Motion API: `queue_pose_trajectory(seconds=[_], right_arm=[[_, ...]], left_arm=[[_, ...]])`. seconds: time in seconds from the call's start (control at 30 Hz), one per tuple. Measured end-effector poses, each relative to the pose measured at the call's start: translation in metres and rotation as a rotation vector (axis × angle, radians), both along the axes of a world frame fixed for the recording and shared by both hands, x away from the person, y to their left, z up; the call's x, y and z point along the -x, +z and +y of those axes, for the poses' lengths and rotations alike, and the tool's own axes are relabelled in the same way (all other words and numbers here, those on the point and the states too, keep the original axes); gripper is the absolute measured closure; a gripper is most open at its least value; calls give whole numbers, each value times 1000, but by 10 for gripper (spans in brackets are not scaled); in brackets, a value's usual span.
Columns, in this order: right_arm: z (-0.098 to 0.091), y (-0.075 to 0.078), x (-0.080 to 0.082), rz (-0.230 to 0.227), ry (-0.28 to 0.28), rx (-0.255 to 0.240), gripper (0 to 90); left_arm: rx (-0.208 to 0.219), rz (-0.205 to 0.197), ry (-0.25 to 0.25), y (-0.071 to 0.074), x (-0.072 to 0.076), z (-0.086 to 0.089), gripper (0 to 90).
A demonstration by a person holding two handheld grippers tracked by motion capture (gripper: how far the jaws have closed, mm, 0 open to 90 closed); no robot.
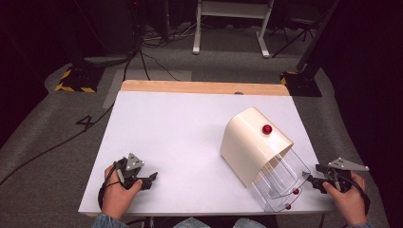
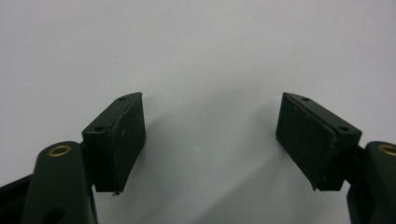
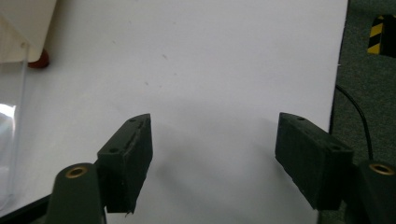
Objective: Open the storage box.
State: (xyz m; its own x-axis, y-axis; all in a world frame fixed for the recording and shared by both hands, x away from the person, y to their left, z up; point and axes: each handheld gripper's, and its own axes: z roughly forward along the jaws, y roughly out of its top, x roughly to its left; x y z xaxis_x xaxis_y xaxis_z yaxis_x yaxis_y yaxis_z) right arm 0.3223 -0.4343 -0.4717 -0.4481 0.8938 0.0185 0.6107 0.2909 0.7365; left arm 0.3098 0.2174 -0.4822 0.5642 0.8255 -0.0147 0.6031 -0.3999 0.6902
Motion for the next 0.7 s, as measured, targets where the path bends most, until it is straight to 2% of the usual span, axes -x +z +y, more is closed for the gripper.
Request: queue_pose_trajectory(seconds=[0.07, 0.13, 0.2, 0.27, 0.4, 0.7], right_arm=[[3, -6, -3, -10, -4, 2, 251], [7, -7, -4, -23, 0, 38, 227], [8, -8, -3, -38, -2, 51, 220], [9, -9, -2, -49, -14, 55, 190], [8, -11, -1, -60, -16, 47, 188], [8, -11, -1, -57, -19, 48, 184]], left_arm=[[-4, -2, -2, 0, 0, 0, 243], [-2, -3, -1, 0, 0, 0, 242], [-3, -3, -2, 0, 0, 0, 242], [-2, -4, -1, 0, 0, 0, 242], [0, -7, -1, -1, 1, 0, 242], [-6, -12, -1, -1, 1, 0, 240]])
